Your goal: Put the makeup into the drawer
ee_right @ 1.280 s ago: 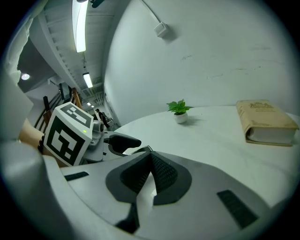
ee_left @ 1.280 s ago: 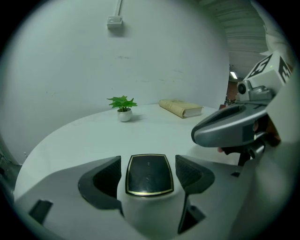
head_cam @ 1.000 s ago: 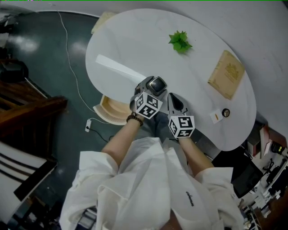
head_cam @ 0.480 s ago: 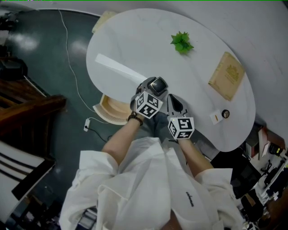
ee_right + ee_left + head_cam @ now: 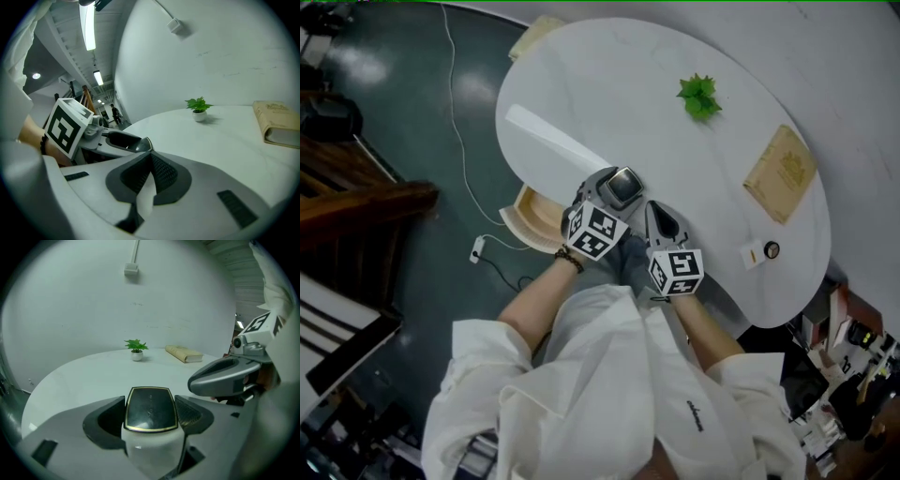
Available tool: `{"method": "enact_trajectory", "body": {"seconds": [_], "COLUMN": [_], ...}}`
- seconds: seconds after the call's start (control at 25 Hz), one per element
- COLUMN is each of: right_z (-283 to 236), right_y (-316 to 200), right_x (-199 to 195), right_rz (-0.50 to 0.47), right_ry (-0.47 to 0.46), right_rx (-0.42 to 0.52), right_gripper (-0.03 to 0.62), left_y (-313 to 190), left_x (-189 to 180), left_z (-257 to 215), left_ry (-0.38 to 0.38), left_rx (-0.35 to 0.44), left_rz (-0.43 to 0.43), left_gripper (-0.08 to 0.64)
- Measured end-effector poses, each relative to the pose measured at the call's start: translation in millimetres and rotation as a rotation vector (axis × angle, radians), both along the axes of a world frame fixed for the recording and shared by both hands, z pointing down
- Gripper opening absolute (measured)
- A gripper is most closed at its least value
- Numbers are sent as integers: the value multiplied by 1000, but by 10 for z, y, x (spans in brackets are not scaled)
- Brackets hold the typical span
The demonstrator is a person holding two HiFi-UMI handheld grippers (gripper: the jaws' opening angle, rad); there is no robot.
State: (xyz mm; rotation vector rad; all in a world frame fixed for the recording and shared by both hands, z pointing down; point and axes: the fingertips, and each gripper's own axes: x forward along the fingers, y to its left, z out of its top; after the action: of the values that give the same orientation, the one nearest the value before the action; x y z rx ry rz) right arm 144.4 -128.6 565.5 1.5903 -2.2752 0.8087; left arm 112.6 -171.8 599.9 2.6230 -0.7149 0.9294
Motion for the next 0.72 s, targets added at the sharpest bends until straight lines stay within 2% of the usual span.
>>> {"method": "enact_trajectory", "body": {"seconds": [0.24,0.48,0.6,0.72], "right_z": [-19,5,74,195], "right_y": [78,276,355,430], "right_x": [-637,-1239,-1600,-1824], "right_rz": [-168,-354,-435,-498], "right_ry": [-18,-37,-31,-23], "right_rx": [4,-8,-20,-33], "right_gripper": [17,17,17,17], "left_y": [215,539,663,755], "left_x": [-794,-1419,-1750,-1933], "left_z": [-138,-128,-80,74], "left_ry": [-24,-72,-101,-144], "left_rx": [9,-7,-1,0], "left_rz": [-59,-111,-75,5], "left_gripper": [342,342,342,342]}}
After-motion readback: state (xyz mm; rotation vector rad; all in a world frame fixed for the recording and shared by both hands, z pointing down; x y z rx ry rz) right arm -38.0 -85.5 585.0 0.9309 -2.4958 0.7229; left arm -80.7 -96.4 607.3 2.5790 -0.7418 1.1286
